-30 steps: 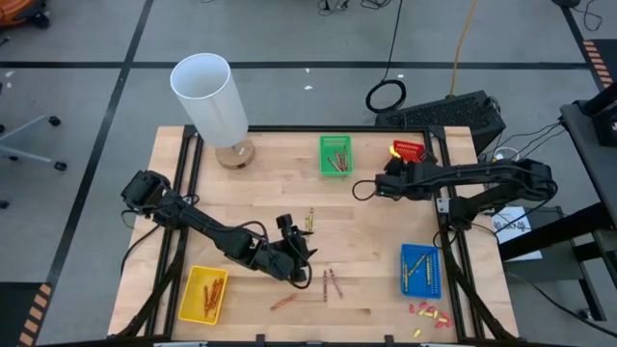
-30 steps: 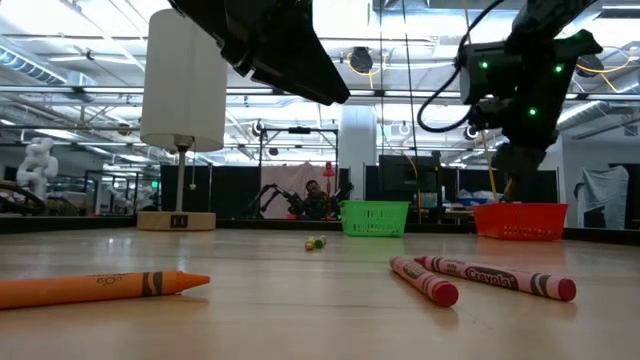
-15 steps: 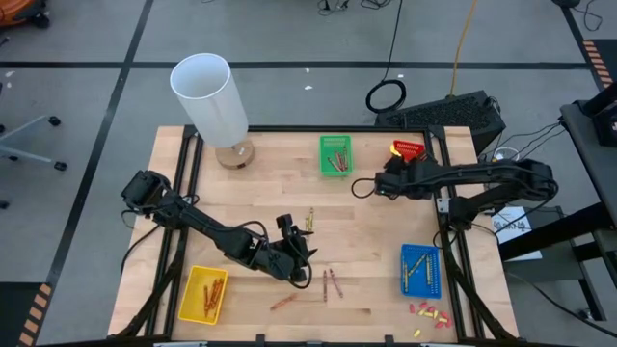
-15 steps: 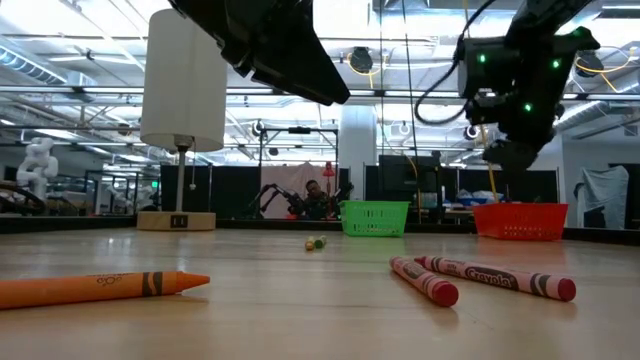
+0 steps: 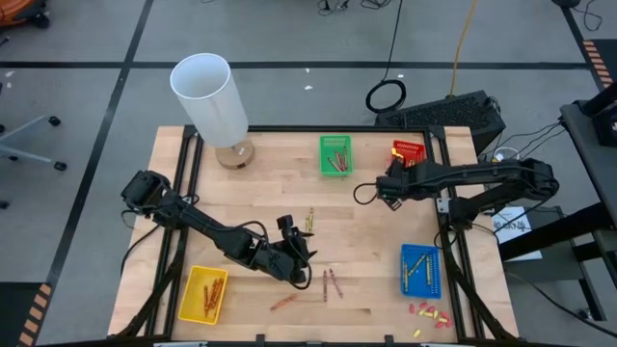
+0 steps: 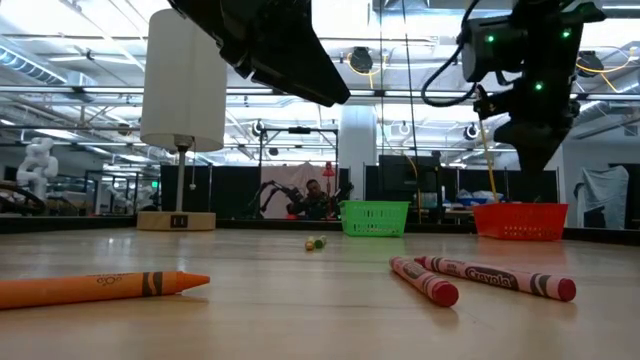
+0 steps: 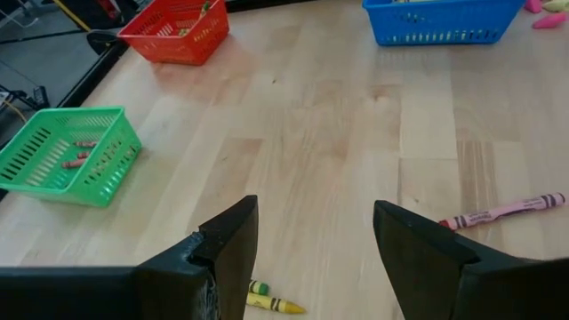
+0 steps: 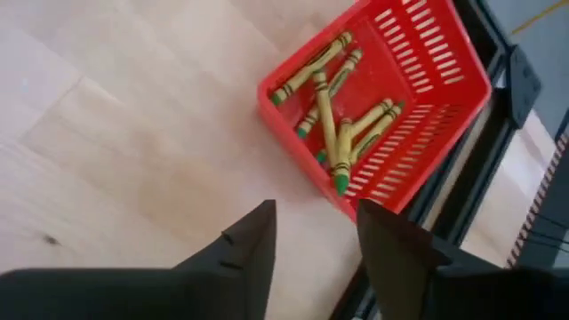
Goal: Sort crayons
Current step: Put the green crayon into the red bin
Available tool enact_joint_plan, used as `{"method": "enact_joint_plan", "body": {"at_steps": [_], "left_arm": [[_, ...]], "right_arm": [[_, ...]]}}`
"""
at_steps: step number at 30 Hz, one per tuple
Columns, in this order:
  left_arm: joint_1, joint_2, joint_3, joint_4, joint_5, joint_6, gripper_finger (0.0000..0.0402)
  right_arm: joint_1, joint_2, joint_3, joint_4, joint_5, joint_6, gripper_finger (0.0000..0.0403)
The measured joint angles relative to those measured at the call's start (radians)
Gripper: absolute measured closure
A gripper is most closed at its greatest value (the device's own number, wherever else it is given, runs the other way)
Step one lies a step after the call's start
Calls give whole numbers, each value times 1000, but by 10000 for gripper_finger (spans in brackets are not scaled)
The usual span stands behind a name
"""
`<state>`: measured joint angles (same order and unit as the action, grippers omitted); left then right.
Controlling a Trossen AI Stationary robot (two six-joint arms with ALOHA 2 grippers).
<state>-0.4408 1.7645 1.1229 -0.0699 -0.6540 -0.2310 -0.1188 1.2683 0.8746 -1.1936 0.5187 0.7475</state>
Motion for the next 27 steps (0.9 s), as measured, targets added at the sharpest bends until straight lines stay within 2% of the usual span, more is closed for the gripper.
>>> {"method": "enact_joint_plan", "body": {"at_steps": [7,15,21,25,27], "left_arm": [[0,0,0,0,3,0,179],[0,0,0,-4,3,0,179],[0,0,0,-18,4,0,179],[0,0,0,-18,4,0,179],[0,0,0,-18,4,0,179]], "right_arm": [[0,12,0,31,-78,-17,316],[-8,34,-18,41,-101,-22,394],[-62,45,-65,42,-39,-63,392],[-106,44,-78,51,57,-96,394],[-122,44,-78,64,71,-117,398]]}}
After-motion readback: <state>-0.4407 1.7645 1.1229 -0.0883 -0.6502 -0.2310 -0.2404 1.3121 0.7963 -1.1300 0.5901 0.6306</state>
